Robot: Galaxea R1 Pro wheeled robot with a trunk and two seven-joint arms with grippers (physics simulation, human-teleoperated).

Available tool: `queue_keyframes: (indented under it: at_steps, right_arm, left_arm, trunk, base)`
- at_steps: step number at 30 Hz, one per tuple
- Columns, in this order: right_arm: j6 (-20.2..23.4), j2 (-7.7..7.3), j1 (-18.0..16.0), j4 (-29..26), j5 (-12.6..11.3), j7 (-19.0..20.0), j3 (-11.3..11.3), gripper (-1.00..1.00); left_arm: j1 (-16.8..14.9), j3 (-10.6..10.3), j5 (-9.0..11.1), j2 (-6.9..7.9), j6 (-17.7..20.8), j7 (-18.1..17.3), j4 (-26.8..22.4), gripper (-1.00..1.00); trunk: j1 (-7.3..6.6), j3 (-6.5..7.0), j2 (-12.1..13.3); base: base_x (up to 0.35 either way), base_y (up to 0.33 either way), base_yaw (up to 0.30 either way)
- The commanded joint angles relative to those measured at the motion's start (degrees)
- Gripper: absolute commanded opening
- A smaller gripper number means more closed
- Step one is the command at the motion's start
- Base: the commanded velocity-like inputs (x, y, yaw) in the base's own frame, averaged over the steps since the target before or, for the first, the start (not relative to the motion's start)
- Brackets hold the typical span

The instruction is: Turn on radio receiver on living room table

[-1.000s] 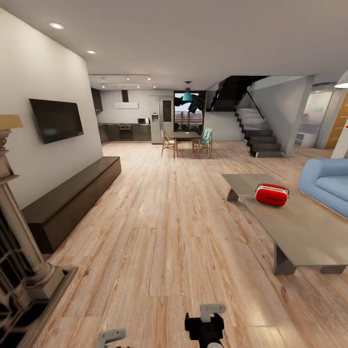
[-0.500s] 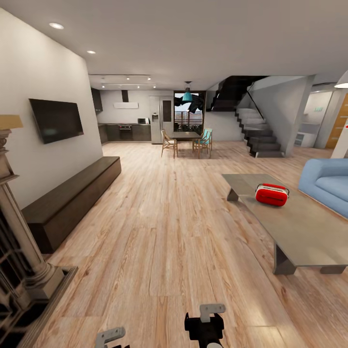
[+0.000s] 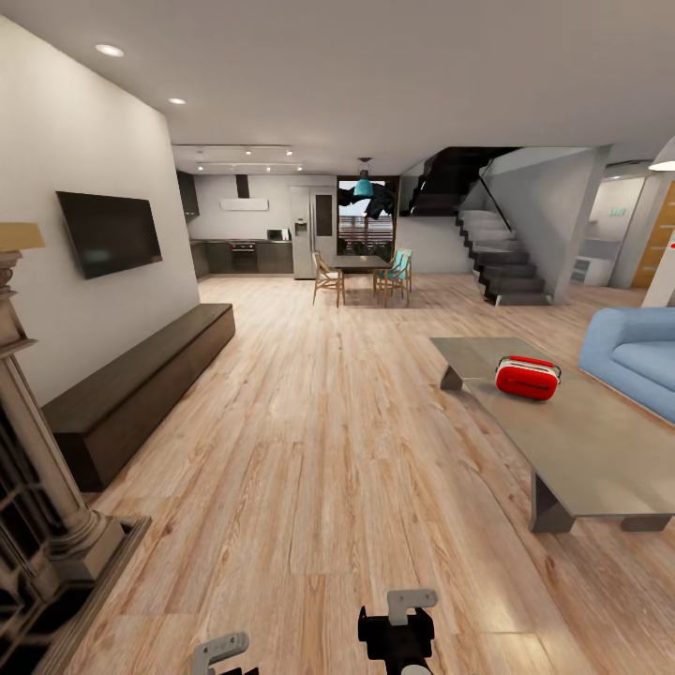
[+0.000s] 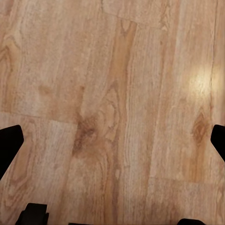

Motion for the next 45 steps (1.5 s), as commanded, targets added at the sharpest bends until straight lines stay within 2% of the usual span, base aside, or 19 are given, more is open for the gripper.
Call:
queue_keyframes:
  at_steps: [1,19,25,45]
  right_arm:
    - [0.0,0.0,0.0,0.01,0.0,0.0,0.0,1.0]
    - [0.07,0.0,0.0,0.02,0.0,0.0,0.08,1.0]
    - [0.07,0.0,0.0,0.04,0.0,0.0,0.07,1.0]
    - [0.07,0.0,0.0,0.04,0.0,0.0,0.09,1.0]
  left_arm:
    - [0.0,0.0,0.01,0.0,0.01,0.01,0.0,1.0]
    - [0.0,0.02,-0.04,-0.01,0.02,0.0,0.0,1.0]
    - [-0.01,0.22,-0.05,0.45,0.01,-0.1,0.07,1.0]
    - [-0.01,0.26,-0.05,0.59,0.06,-0.15,0.18,1.0]
  trunk:
    - [0.0,0.0,0.0]
    - [0.0,0.0,0.0]
    - [0.0,0.0,0.0]
    - [0.0,0.0,0.0]
  base:
    - [0.0,0.0,0.0]
    - [0.0,0.0,0.0]
    - [0.034,0.0,0.0]
    - [0.309,0.059,0.0]
